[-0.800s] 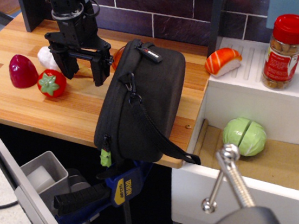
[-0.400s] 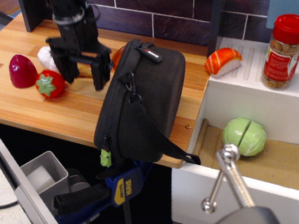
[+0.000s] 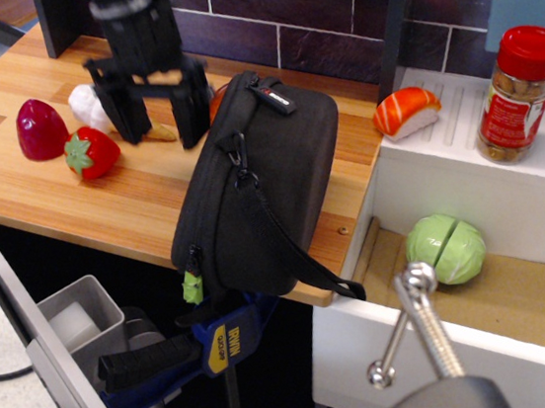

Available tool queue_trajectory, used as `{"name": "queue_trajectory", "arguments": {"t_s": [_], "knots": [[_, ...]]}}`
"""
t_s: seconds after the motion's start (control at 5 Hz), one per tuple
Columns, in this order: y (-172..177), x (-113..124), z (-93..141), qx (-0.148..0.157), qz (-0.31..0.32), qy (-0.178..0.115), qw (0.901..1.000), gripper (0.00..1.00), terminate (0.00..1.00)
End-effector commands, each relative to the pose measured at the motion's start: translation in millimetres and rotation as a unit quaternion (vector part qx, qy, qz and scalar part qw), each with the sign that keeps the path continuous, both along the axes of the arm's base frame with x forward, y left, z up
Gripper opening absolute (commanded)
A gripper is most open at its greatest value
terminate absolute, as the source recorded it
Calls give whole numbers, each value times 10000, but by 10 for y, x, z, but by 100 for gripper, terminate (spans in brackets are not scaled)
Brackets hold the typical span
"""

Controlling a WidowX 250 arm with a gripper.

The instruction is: Unzip zipper bag

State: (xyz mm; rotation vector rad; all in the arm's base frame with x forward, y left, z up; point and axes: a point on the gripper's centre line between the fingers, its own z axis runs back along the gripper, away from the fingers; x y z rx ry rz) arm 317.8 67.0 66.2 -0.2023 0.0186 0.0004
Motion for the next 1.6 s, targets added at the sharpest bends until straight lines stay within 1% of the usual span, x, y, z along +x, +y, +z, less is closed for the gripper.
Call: {"name": "queue_trajectory", "arguments": {"t_s": [0.0,0.2,0.4,0.6,0.8,1.0,1.2,1.4], "knots": [[-107,-734,466,-325,-634,-55,9974,100,0],[-239,-1163,383,-188,-876,118,9959,100,0],[-365,-1254,394,-48,-856,-277,9959,100,0],[-582,-1363,219,173,-823,-546,9950,100,0],[-783,-1423,-102,394,-659,-656,9949,100,0],[-846,-1379,-293,523,-615,-754,9939,100,0],[-902,-1306,-397,581,-593,-993,9916,100,0],[-904,-1175,-376,560,-455,-987,9925,100,0]]}}
